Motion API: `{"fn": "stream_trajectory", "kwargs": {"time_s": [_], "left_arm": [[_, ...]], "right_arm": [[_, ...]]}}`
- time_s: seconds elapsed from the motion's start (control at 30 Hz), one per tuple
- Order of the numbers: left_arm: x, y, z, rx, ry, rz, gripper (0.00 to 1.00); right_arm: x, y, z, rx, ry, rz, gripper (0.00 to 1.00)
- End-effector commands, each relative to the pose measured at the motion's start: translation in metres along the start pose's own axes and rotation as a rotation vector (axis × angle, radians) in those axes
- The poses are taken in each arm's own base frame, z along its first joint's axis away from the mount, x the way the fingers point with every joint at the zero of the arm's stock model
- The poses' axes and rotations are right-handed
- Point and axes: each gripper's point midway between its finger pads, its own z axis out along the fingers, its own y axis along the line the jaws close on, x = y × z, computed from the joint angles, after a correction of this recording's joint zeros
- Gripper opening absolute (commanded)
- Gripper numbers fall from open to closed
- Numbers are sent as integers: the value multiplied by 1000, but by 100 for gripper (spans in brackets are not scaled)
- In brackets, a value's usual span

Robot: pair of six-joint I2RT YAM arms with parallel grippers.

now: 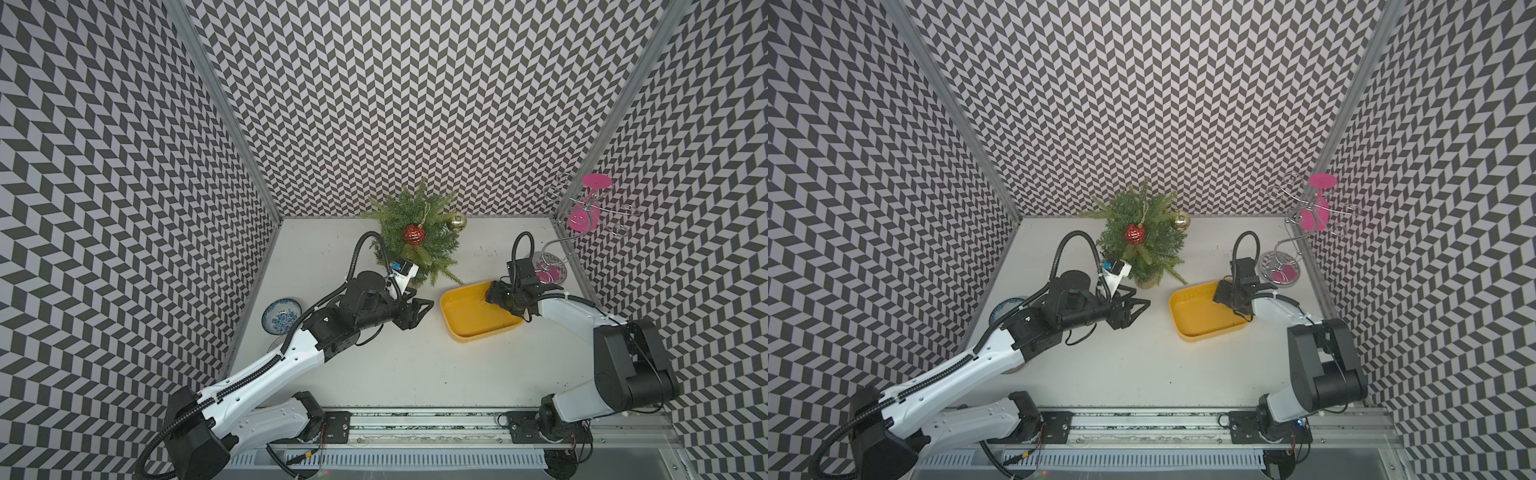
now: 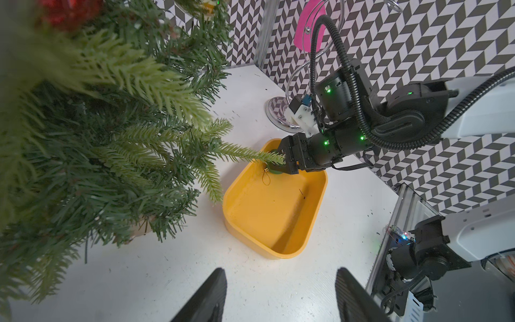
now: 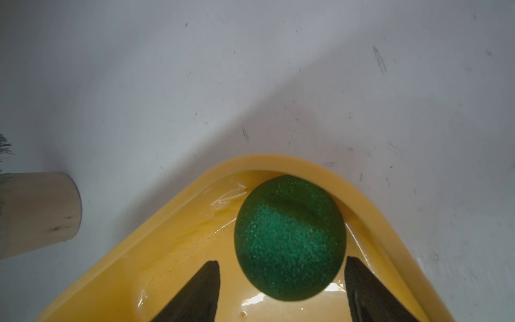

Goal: Decorate the small christmas tree with ornaments
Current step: Pick up an ornament from the container.

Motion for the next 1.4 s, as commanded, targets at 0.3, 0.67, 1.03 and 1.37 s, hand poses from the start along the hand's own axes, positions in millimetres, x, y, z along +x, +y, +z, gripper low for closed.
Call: {"fn": "stream_trajectory", "kwargs": {"time_s": [0.3, 0.67, 1.03, 1.37], "left_arm": [[-2, 1, 6, -4, -8, 3, 64], [-6, 1, 12, -7, 1, 3, 64], [-8, 1, 12, -11, -7, -6, 64], [-14, 0, 6, -10, -44, -27, 64]], "right_arm": [[-26, 6, 14, 3, -78, 25, 70], [-32, 6, 16, 18, -99, 10, 65], [-33, 9, 8, -3, -105, -10, 61], [-36, 23, -16, -83, -125, -21, 60]]}}
